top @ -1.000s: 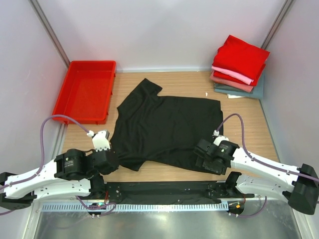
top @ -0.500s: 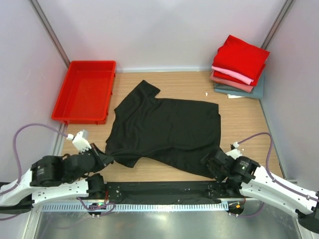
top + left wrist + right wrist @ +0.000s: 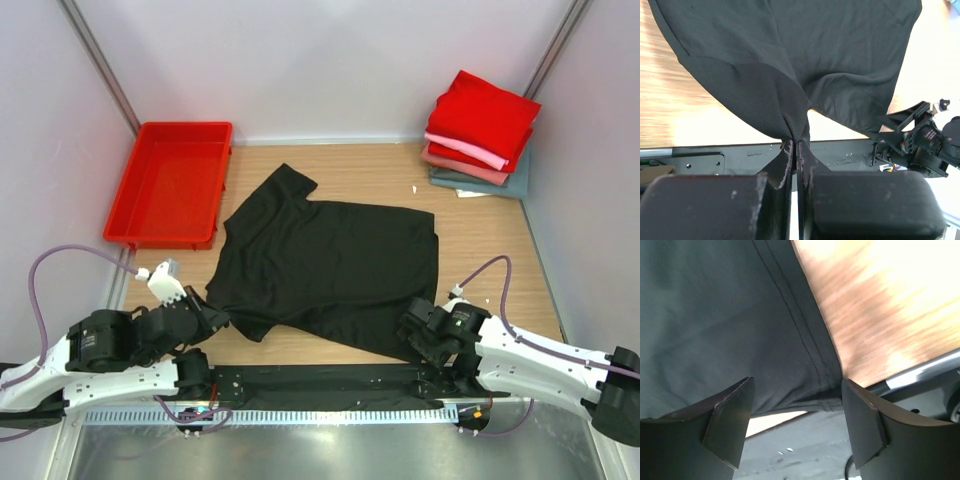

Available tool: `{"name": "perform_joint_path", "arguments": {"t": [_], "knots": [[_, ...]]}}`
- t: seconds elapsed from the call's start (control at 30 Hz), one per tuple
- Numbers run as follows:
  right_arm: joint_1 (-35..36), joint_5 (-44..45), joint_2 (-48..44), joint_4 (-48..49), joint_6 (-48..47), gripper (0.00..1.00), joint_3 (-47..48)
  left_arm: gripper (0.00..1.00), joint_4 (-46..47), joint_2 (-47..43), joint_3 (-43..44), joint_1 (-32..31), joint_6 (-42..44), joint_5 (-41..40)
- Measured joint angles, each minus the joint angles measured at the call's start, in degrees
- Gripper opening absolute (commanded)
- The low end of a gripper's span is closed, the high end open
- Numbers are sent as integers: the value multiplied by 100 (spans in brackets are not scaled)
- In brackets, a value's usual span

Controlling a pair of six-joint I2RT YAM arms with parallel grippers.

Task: Fold and stack the t-shirts
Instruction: Fold the tshirt

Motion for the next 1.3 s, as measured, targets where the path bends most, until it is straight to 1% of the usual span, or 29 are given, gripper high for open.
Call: {"name": "perform_joint_path", "arguments": {"t": [0.17, 0.3, 0.33, 0.37, 0.43, 0.47, 0.5, 0.53, 0.67, 0.83, 0.93, 1.0, 1.17, 1.3], "knots": [[175, -315, 120, 63, -245, 66, 20, 2, -2, 0, 0, 0, -15, -31], [315, -476, 199, 160, -372, 55, 17, 2, -2, 22, 0, 0, -52, -35], [361, -498, 232, 203, -404, 50, 17, 2, -2, 44, 0, 0, -66, -35], [393, -522, 256, 227, -428, 38, 17, 2, -2, 70, 0, 0, -79, -35], [463, -586, 278, 302, -496, 26, 17, 2, -2, 116, 0, 0, -129, -37], [485, -599, 280, 352, -531, 14, 17, 2, 0, 138, 0, 0, -149, -37], [498, -603, 280, 380, -568, 9, 17, 2, -2, 157, 0, 0, -157, -39], [505, -601, 278, 424, -595, 1, 17, 2, -2, 177, 0, 0, -168, -42], [505, -433, 170, 280, -708, 1, 131, 4, -2, 256, 0, 0, -177, -57], [505, 229, -354, -560, -748, 1, 1038, 8, -22, 592, 81, 0, -120, -57], [505, 693, -857, -935, -730, 1, 1558, 9, -26, 1075, 299, 0, 90, -96], [505, 988, -1180, -1220, -708, 1, 1718, 11, -20, 1443, 431, 0, 326, -127], [505, 1652, -1456, -1749, -656, 1, 1867, 11, 2, 2435, 695, 50, 977, -116], [505, 2068, -1563, -1893, -601, 1, 2026, 10, 138, 3060, 820, 376, 1582, 103]]}}
